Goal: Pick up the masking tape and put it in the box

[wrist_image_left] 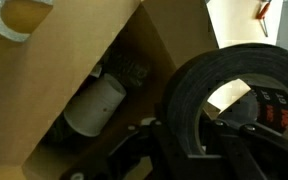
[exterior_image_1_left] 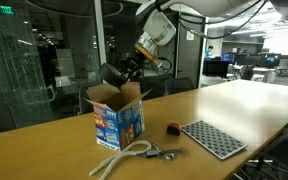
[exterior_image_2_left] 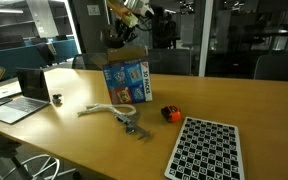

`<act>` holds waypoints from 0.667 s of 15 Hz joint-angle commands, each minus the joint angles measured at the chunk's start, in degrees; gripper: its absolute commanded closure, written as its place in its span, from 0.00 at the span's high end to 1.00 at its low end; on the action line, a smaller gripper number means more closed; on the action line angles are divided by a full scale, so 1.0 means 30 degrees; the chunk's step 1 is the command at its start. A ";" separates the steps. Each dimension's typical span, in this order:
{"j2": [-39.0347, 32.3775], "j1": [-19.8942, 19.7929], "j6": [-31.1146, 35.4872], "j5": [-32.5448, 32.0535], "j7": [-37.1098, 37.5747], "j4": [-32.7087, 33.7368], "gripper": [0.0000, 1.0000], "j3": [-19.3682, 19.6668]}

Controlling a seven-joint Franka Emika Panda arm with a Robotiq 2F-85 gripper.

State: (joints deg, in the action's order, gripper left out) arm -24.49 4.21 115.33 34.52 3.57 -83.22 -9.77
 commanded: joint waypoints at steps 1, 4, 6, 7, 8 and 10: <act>-0.0195 -0.0204 -0.0385 0.1228 -0.0833 -0.0516 0.15 -0.0414; -0.0628 -0.0120 -0.0963 0.0963 -0.0473 -0.0515 0.58 -0.0376; -0.0815 -0.0096 -0.1230 0.0889 -0.0399 -0.0423 0.73 -0.0339; -0.0851 -0.0096 -0.1358 0.0894 -0.0368 -0.0387 0.80 -0.0331; -0.0873 -0.0083 -0.1473 0.0871 -0.0330 -0.0357 0.87 -0.0310; -0.0926 -0.0060 -0.1643 0.0822 -0.0285 -0.0275 0.99 -0.0278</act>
State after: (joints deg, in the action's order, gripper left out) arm -27.11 4.24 112.21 35.64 2.48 -85.36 -10.52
